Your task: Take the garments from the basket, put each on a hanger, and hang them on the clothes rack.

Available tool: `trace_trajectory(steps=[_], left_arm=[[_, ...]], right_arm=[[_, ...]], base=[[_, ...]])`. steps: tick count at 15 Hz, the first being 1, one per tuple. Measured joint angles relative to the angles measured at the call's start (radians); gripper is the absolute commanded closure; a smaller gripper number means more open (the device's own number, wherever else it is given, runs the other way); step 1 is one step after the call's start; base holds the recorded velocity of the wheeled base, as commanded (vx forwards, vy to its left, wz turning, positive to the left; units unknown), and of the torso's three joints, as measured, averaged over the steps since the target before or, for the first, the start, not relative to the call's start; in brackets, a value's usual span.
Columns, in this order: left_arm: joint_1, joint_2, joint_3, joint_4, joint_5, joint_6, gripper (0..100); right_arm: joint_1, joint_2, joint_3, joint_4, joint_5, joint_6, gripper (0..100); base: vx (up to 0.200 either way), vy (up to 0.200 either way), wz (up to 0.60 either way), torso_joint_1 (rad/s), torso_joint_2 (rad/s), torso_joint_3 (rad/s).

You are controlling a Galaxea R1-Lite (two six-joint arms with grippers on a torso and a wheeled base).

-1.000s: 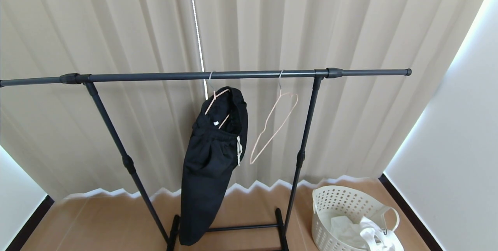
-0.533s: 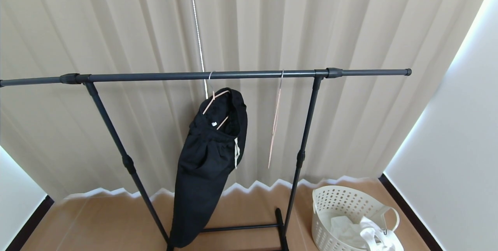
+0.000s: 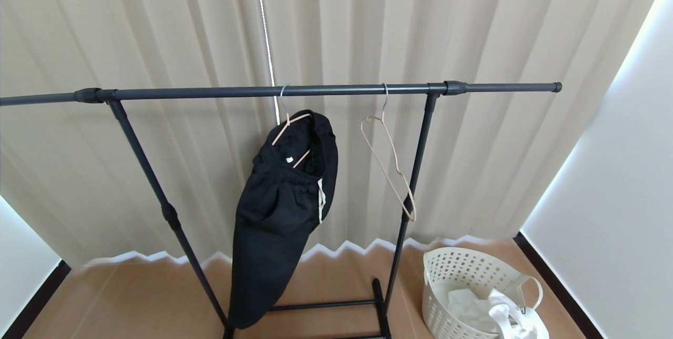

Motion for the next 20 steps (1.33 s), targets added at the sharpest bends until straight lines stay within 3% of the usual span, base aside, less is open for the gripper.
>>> trace_trajectory(steps=[11, 20], left_arm=[[0.000, 0.000, 0.000, 0.000, -0.001, 0.000, 0], [0.000, 0.000, 0.000, 0.000, 0.002, -0.007, 0]], right_arm=[[0.000, 0.000, 0.000, 0.000, -0.002, 0.013, 0], [0.000, 0.000, 0.000, 0.000, -0.020, 0.035, 0]], base=[[0.000, 0.000, 0.00, -0.153, 0.36, 0.210], [0.000, 0.000, 0.00, -0.206, 0.54, 0.329]])
